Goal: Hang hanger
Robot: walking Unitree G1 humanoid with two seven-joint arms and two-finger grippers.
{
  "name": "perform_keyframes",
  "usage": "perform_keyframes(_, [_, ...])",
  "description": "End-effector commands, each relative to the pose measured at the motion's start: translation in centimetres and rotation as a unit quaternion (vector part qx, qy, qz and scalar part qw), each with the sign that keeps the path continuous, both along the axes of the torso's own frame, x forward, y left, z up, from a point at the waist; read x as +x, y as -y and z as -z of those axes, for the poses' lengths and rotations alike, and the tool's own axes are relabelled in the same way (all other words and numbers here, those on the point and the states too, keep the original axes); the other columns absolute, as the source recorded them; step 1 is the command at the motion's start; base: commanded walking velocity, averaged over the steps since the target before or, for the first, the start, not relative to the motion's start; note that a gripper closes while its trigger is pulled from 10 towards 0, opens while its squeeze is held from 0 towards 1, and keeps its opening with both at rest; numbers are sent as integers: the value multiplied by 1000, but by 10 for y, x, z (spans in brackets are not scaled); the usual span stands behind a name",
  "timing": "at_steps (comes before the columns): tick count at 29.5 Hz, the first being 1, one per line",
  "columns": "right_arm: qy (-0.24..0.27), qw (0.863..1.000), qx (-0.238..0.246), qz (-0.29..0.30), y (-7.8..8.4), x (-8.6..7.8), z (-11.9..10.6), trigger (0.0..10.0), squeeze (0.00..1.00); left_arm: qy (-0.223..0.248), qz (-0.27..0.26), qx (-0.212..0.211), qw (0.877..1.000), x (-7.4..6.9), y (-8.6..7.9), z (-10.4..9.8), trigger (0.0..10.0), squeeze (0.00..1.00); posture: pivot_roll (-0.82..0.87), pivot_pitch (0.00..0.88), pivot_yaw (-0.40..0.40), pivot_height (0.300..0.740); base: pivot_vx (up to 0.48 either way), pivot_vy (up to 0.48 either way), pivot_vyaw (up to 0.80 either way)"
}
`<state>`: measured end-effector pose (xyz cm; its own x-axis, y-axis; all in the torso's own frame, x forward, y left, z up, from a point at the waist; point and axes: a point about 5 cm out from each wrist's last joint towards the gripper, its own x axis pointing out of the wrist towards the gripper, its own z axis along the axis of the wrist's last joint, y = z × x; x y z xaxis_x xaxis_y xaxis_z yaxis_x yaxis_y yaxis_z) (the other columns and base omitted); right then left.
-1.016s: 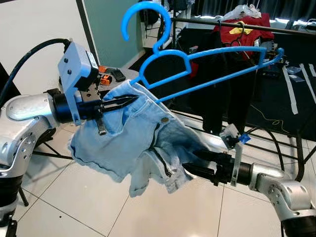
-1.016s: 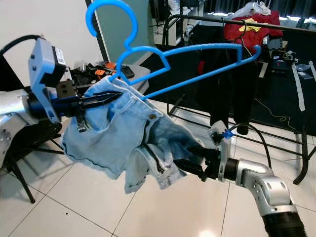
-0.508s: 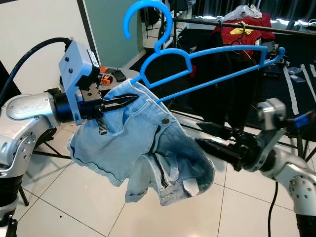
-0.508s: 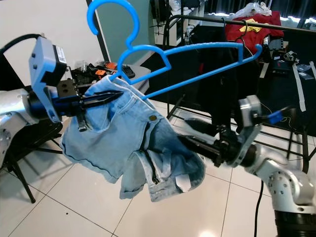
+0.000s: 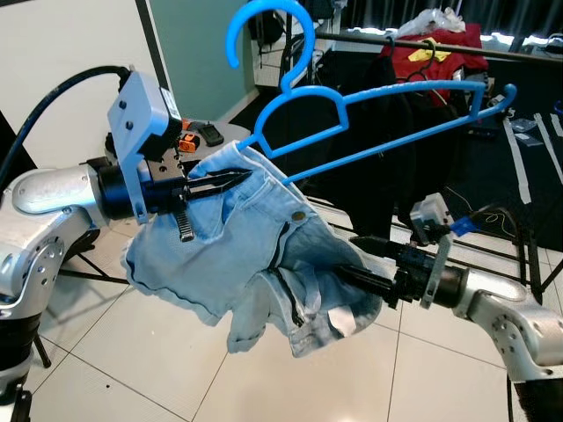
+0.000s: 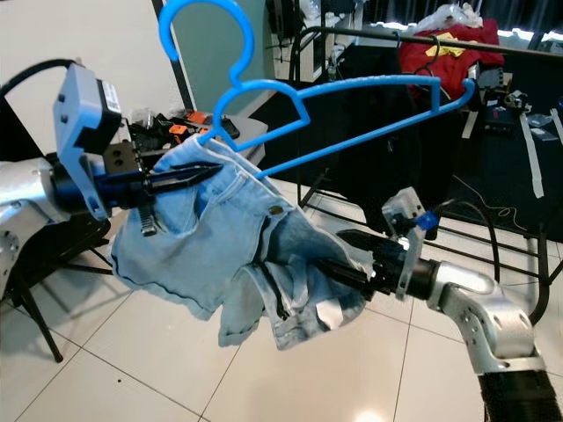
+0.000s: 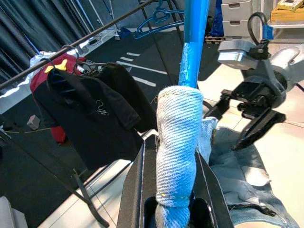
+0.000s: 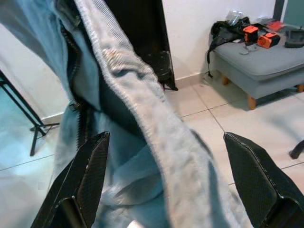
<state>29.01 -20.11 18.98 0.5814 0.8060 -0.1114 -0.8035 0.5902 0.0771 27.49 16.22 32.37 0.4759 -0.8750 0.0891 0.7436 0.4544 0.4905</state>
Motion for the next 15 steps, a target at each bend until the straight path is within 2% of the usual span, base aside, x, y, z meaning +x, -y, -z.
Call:
perform_keyframes(1, [6, 1000, -10, 6, 0, 2, -1, 10000, 0, 23, 8, -14, 1000, -5, 1, -12, 10000, 0, -71, 55, 61, 740, 0, 0, 0])
perform_keyframes(5, [-2, 1000, -22, 13, 3, 3, 3, 10000, 0, 23, 7, -14, 1000, -5, 1, -12, 10000, 0, -71, 56, 60, 740, 0, 0, 0])
perform_keyframes(7, [-36, 996, -72, 30, 11, 2, 17, 10000, 0, 24, -8, -9, 1000, -3, -5, -12, 10000, 0, -77, 58, 61, 740, 0, 0, 0])
perform_keyframes(8, [-36, 996, -72, 30, 11, 2, 17, 10000, 0, 24, -8, -9, 1000, -3, -5, -12, 10000, 0, -77, 58, 61, 740, 0, 0, 0])
perform_keyframes(10, [-78, 989, -115, 39, 17, -1, 34, 10000, 0, 26, -21, -8, 999, -1, -11, -14, 10000, 0, -76, 58, 61, 740, 0, 0, 0])
perform_keyframes(15, [-97, 986, -131, 43, 20, -3, 41, 10000, 0, 29, -27, -7, 999, -1, -14, -16, 10000, 0, -77, 58, 61, 740, 0, 0, 0])
